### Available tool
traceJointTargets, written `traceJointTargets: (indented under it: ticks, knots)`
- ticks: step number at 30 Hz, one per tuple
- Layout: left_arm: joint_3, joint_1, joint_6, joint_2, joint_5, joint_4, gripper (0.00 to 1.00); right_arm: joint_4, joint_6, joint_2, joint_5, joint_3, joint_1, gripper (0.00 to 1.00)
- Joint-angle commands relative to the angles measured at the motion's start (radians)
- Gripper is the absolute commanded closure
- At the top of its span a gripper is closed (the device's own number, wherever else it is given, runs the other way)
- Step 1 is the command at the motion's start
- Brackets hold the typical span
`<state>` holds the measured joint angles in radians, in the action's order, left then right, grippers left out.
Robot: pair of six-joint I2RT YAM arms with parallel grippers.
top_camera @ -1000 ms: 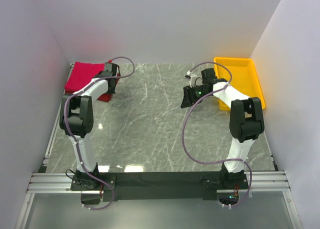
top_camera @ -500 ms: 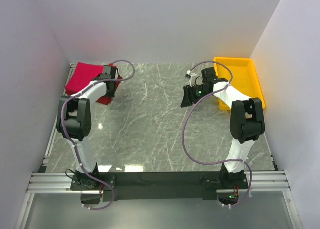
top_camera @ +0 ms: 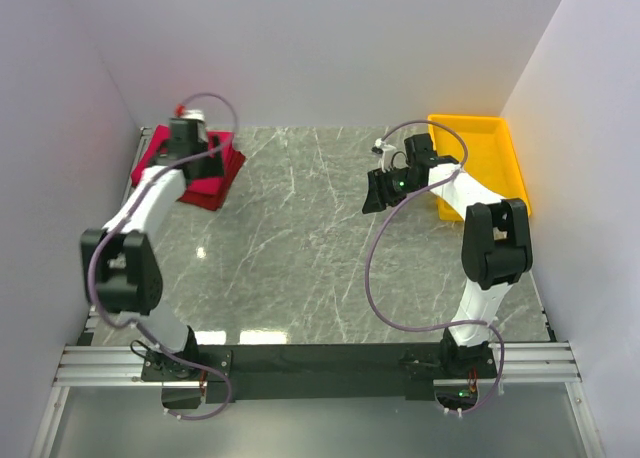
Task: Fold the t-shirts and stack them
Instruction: Neatly place the folded tshirt to the corner
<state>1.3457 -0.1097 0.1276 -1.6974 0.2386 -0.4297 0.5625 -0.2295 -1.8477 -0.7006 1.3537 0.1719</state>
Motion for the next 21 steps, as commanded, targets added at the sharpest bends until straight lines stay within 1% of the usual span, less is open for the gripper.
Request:
traceJointTargets:
  ticks: [1, 2, 3, 4, 6, 8, 12, 14, 15, 18, 19, 21]
  knots:
    - [-0.023, 0.110, 0.180, 0.122, -0.223, 0.017, 0.17, 0.002, -0.013, 0.056, -0.005, 0.013, -0.005, 0.43]
    - [-0.046, 0.189, 0.229, 0.160, -0.279, 0.043, 0.19, 0.004, -0.014, 0.059, -0.004, 0.012, -0.005, 0.43]
    - [-0.072, 0.215, 0.250, 0.180, -0.335, 0.060, 0.21, 0.004, -0.017, 0.062, -0.004, 0.012, -0.008, 0.43]
    - [-0.127, 0.237, 0.273, 0.200, -0.422, 0.075, 0.22, 0.007, -0.019, 0.065, -0.002, 0.012, -0.006, 0.43]
    - [-0.173, 0.280, 0.300, 0.247, -0.473, 0.098, 0.24, 0.010, -0.030, 0.074, 0.000, 0.012, -0.006, 0.43]
    - [-0.236, 0.291, 0.303, 0.287, -0.502, 0.109, 0.25, 0.014, -0.036, 0.084, 0.006, 0.012, -0.005, 0.43]
    - [-0.358, 0.304, 0.340, 0.331, -0.507, 0.173, 0.27, 0.033, -0.054, 0.100, 0.013, 0.022, -0.008, 0.43]
    - [-0.433, 0.315, 0.368, 0.346, -0.541, 0.212, 0.30, 0.043, -0.063, 0.107, 0.026, 0.027, -0.008, 0.43]
    - [-0.509, 0.317, 0.400, 0.376, -0.602, 0.280, 0.35, 0.068, -0.098, 0.131, 0.042, 0.033, -0.012, 0.43]
    - [-0.542, 0.315, 0.406, 0.401, -0.630, 0.321, 0.35, 0.080, -0.113, 0.171, 0.052, 0.027, -0.021, 0.43]
    - [-0.546, 0.317, 0.403, 0.430, -0.654, 0.325, 0.35, 0.086, -0.128, 0.204, 0.064, 0.019, -0.026, 0.43]
    - [-0.550, 0.315, 0.380, 0.487, -0.651, 0.321, 0.34, 0.089, -0.140, 0.260, 0.079, 0.009, -0.041, 0.43]
